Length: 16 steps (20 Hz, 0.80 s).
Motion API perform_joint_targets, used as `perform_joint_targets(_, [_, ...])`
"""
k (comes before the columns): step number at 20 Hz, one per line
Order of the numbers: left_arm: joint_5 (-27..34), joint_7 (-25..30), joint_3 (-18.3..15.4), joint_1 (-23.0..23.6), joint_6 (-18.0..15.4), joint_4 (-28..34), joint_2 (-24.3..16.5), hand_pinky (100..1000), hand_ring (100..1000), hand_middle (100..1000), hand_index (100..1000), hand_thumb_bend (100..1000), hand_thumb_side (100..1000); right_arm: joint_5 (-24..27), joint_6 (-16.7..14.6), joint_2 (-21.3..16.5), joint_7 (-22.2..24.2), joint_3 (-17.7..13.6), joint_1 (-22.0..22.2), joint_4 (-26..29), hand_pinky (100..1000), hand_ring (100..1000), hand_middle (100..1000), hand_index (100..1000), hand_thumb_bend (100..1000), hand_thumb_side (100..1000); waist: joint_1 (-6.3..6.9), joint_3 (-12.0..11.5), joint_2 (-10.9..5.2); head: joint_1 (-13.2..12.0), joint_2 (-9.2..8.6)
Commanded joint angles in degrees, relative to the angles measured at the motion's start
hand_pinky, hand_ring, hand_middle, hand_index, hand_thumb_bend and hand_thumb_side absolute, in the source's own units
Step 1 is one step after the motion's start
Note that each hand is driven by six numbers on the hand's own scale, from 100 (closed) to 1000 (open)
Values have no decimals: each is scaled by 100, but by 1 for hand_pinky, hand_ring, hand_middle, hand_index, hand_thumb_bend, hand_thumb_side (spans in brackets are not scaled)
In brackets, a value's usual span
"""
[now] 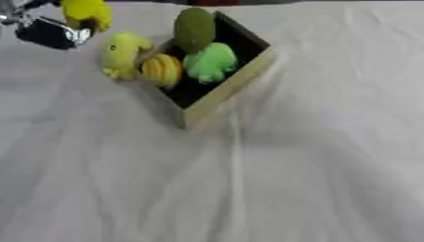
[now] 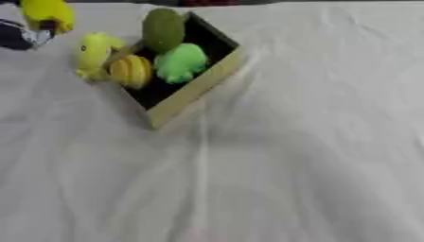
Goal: Pick up objects on the table and place them in the box.
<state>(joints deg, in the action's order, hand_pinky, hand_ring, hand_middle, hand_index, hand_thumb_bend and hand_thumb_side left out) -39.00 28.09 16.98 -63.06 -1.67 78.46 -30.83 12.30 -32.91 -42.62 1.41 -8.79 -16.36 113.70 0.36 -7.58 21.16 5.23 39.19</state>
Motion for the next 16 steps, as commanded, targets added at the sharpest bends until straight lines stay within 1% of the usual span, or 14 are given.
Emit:
perform_joint_targets(1, [19,115,170,-247,-65,99,179,681,646,629,747,100,259,23,-1,-180,-4,-28,-74,89,919,921,660,785,100,499,-6,7,-167,-27,7])
perform_joint_targets(2, [16,140,229,-280,-86,76,288,684,648,630,749,100,271,28,2,-178,-2,-25,-82,89,919,921,661,785,100,498,-4,12,-169,-38,13])
perform_joint_targets(4, [-1,189,328,-330,-134,-3,506,684,648,631,750,100,265,43,12,-172,7,-16,-106,89,918,921,661,786,100,498,-4,24,-172,-51,10])
perform_joint_targets(7, [-88,152,434,-372,-165,-127,715,681,647,630,749,100,274,54,21,-171,21,-12,-112,89,919,921,660,785,100,499,6,37,-172,-65,20])
perform_joint_targets(8, [-101,111,468,-367,-163,-175,768,681,650,632,751,115,290,56,27,-167,24,-13,-114,89,920,921,660,785,100,499,12,38,-170,-73,24])
perform_joint_targets(13, [-157,-163,671,-189,-143,-611,957,680,651,635,752,142,300,66,62,-142,55,-13,-139,89,921,922,660,785,100,502,28,65,-149,-69,23])
perform_joint_targets(16, [-190,-304,722,-114,-201,-769,1018,673,647,632,752,203,327,62,68,-130,59,-23,-142,89,921,922,660,785,100,502,29,68,-137,-59,10])
